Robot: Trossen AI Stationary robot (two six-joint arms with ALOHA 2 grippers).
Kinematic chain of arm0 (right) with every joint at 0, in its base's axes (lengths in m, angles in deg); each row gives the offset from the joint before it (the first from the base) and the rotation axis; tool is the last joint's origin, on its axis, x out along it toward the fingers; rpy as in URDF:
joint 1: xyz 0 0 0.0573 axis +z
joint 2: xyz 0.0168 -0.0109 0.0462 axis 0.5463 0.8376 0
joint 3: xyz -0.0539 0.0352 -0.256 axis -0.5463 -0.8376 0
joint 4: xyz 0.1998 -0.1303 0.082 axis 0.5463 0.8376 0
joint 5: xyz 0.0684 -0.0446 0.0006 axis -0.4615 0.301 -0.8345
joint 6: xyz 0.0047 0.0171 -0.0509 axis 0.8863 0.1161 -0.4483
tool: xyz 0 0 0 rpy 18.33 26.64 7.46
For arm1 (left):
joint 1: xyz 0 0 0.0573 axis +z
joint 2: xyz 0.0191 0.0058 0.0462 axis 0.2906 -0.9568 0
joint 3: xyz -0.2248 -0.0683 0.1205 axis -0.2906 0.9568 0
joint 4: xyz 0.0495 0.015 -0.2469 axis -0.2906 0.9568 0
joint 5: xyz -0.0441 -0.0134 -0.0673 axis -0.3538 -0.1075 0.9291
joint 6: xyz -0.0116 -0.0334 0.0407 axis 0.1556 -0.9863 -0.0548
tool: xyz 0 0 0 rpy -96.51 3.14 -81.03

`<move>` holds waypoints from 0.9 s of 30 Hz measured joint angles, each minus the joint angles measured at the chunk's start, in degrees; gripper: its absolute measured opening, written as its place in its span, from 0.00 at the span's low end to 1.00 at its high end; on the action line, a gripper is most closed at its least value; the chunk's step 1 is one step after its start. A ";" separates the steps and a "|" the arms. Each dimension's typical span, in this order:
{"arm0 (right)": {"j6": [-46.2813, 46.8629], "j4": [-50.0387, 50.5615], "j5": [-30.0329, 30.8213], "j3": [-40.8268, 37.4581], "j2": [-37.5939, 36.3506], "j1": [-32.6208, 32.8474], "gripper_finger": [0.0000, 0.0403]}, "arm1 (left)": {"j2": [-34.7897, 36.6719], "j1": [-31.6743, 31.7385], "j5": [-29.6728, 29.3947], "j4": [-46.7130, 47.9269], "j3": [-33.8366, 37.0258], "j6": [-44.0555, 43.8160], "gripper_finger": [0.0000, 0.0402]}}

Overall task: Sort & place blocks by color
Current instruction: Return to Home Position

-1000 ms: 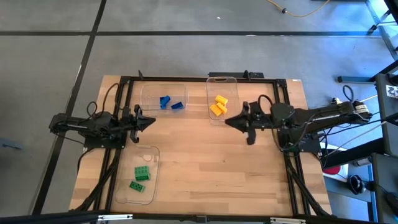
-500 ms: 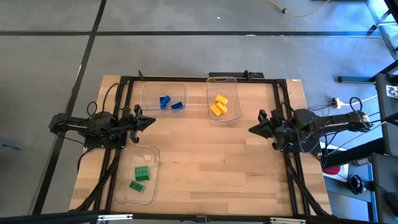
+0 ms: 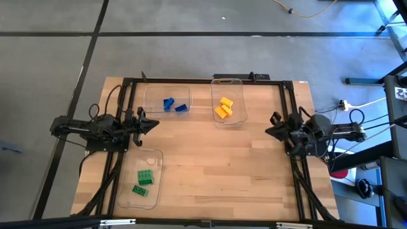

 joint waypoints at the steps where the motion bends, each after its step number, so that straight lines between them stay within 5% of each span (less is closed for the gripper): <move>1: -0.05 -0.61 0.68 -0.93 -0.52 0.00 0.00 | 0.00 0.00 0.01 -0.01 0.00 0.00 0.00; 6: -0.54 -3.34 1.98 -5.75 -0.10 0.00 0.00 | -0.02 -0.01 0.03 0.05 0.00 -0.01 0.00; 12: -0.35 9.14 9.11 -5.65 0.02 0.00 0.00 | -0.02 -0.02 0.28 0.23 0.00 -0.02 0.00; 19: -12.31 8.67 9.46 -5.65 0.64 0.00 0.01 | -0.02 -0.02 0.28 0.25 0.00 -0.02 0.00; 27: -11.99 8.76 8.91 -5.65 0.64 0.00 0.05 | -0.02 -0.02 0.28 0.32 0.00 -0.02 0.00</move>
